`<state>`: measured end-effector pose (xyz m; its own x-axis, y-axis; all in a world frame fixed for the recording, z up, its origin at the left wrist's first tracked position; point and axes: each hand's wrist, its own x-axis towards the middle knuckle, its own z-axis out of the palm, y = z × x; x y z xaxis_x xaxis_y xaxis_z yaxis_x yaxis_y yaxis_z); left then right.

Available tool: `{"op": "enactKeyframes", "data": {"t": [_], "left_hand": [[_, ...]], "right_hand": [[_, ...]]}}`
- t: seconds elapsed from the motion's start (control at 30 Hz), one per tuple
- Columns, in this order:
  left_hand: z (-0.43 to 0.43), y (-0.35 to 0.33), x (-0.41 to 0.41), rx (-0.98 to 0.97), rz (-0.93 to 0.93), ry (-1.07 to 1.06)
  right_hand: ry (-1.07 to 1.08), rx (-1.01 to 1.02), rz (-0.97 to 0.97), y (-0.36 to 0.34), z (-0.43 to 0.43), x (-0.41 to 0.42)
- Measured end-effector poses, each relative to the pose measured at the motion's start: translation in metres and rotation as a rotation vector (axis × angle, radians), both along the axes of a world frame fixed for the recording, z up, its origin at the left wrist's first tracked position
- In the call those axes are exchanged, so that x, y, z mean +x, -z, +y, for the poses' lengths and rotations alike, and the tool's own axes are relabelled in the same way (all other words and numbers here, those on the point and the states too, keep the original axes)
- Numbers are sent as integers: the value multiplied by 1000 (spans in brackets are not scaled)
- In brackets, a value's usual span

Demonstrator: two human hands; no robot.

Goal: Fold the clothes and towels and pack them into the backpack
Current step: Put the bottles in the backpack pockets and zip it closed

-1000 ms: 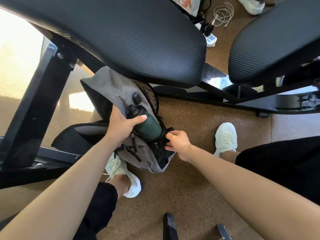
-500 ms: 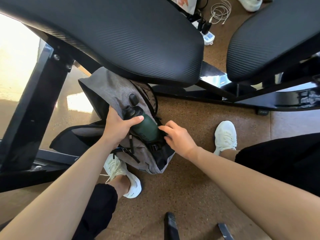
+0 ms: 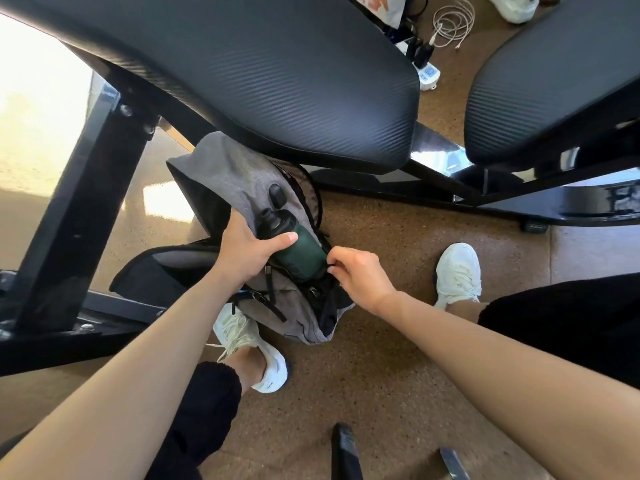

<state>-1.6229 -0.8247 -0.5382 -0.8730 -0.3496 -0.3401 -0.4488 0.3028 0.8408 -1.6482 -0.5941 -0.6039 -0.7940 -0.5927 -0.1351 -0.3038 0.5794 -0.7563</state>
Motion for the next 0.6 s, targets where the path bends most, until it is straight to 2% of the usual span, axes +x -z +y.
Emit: {"op": "enactKeyframes", "data": {"t": [0.07,0.17,0.3,0.43,0.53,0.6], "left_hand": [[3,0,0,-12,-1,-5],[11,-4,-3,59,36,-1],[17,-13,-8,184,-5,-103],[7,-2,-10,2,-70,-188],[15,-7,-13,-85,-16,-244],[22,-12,-16,-64,35,-322]], "right_hand": [[69,24,-168,-7,-3,-7],[55,-26,-268,-33,-20,-32],[-132,45,-168,-62,-50,-61],[-167,132,-130,-66,-55,-69],[-62,171,-158,-60,-50,-72],[109,229,-196,-54,-41,-72]]}}
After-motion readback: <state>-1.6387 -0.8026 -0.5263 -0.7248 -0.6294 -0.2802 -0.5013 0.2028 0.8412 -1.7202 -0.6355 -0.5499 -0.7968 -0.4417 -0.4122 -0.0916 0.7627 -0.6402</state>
